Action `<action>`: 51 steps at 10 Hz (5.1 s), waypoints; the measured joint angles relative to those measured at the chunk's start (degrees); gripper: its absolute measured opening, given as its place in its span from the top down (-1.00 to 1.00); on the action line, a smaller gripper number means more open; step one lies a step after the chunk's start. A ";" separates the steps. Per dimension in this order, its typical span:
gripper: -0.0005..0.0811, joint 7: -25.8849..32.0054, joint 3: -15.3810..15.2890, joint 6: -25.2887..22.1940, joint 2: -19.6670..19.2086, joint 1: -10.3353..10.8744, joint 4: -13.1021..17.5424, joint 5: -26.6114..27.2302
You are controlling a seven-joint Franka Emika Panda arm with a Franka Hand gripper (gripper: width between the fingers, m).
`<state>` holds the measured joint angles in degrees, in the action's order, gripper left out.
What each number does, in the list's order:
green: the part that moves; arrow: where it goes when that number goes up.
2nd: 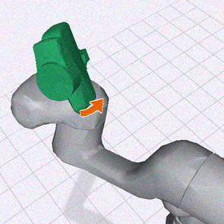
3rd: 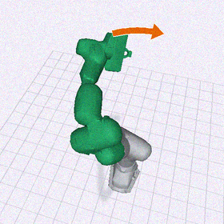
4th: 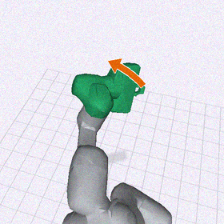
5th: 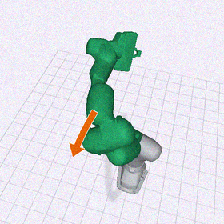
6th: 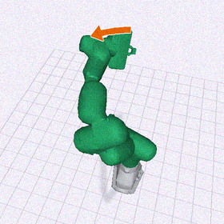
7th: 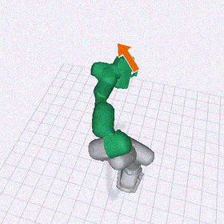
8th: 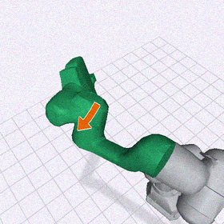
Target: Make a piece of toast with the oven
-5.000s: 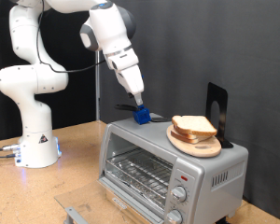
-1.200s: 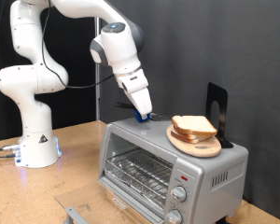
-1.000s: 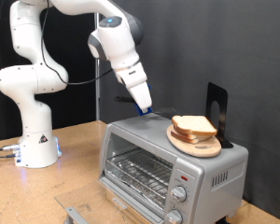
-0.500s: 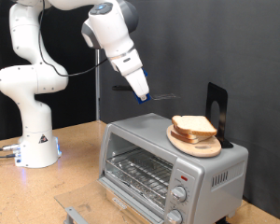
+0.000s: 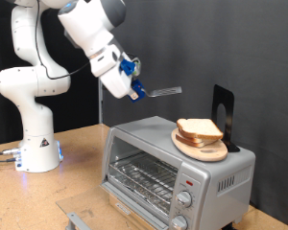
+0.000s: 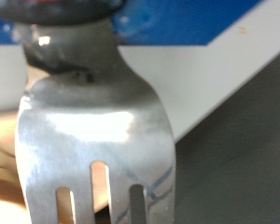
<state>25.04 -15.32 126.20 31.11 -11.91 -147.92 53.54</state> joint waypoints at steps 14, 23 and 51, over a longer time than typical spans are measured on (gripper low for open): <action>0.03 -6.10 3.69 -3.62 -6.44 -8.90 4.77 -20.56; 0.03 -17.63 -0.69 -6.12 -10.46 -8.67 9.16 -24.92; 0.03 -22.00 -7.99 -1.38 -16.45 -8.34 12.27 -22.96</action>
<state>3.05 -23.31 124.82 14.66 -20.25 -135.65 30.57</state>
